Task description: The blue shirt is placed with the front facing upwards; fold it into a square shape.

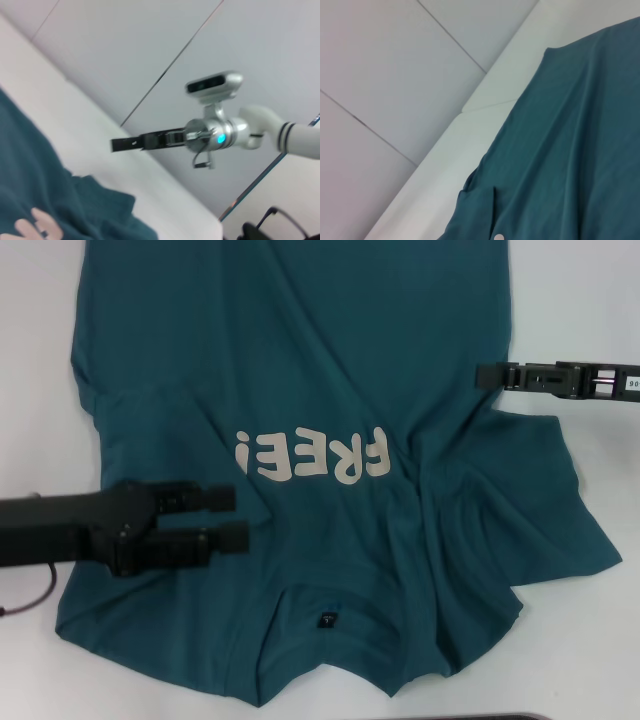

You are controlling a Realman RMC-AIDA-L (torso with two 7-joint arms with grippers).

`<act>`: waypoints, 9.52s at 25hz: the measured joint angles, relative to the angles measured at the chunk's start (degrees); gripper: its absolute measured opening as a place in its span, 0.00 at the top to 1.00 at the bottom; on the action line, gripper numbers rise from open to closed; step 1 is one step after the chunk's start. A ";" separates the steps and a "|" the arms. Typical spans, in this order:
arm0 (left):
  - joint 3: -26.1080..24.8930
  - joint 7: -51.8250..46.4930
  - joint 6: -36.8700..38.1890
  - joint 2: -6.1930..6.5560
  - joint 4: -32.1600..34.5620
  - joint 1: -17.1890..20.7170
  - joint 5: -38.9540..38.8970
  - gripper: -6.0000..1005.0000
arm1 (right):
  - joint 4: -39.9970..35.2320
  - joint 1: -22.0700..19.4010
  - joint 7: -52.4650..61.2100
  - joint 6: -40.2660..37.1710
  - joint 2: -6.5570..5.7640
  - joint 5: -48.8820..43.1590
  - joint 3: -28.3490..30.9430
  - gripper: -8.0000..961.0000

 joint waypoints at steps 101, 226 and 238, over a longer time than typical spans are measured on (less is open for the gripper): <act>-6.22 -16.23 -0.58 1.93 11.94 -1.51 -5.49 0.24 | -1.48 1.80 17.70 -3.27 -3.89 -21.66 -4.29 0.30; -15.97 -19.99 -1.27 2.98 11.32 -0.75 -6.03 0.23 | -0.15 11.93 31.27 -0.44 -2.61 -15.39 -7.67 0.19; -16.07 -20.11 -1.63 2.98 11.33 -0.72 -6.03 0.23 | -0.91 10.28 31.89 -8.82 -5.97 -20.23 -8.25 0.20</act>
